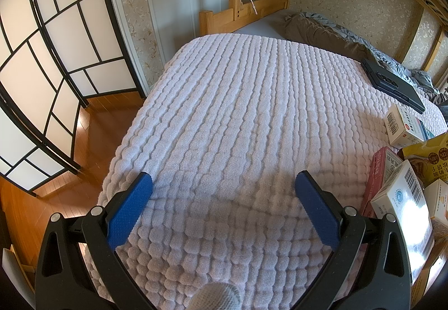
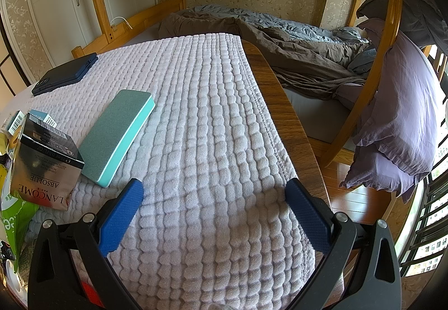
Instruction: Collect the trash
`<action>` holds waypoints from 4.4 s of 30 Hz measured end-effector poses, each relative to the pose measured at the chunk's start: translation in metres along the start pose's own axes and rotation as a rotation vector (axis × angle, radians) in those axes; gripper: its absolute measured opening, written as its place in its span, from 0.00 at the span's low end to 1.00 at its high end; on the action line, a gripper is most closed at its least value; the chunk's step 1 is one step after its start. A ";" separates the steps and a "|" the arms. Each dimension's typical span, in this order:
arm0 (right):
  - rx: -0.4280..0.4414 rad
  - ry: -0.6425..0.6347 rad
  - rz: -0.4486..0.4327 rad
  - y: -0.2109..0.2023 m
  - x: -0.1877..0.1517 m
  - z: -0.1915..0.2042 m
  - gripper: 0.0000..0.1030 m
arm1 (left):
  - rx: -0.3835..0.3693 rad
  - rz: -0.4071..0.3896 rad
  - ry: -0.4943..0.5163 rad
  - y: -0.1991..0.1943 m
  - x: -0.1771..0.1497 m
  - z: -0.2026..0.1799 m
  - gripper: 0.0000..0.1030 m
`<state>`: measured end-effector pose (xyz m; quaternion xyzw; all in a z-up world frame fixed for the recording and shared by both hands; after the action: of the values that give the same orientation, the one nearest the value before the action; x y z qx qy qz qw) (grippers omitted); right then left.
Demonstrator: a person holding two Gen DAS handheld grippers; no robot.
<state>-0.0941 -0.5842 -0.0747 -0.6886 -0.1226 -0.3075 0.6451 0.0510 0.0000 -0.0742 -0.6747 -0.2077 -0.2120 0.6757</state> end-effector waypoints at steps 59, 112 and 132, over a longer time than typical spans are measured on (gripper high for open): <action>0.269 -0.279 0.023 -0.127 -0.141 0.126 0.41 | -0.454 0.150 0.175 -0.115 -0.120 -0.111 0.41; 0.435 -0.287 0.116 -0.189 -0.237 0.197 0.41 | -0.482 0.212 0.286 -0.178 -0.230 -0.136 0.41; 0.328 -0.285 0.197 -0.150 -0.266 0.200 0.41 | -0.444 0.257 0.370 -0.155 -0.258 -0.164 0.41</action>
<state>-0.3334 -0.3105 -0.1030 -0.6195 -0.1927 -0.1187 0.7516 -0.2498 -0.1621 -0.0935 -0.7766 0.0569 -0.2843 0.5593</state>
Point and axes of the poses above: each gripper's, at about its wrist camera, not at the fingertips, and y roughly the way its jaws point, z to its left, x to its top, the point moved 9 cm from there along y, roughly the way its jaws point
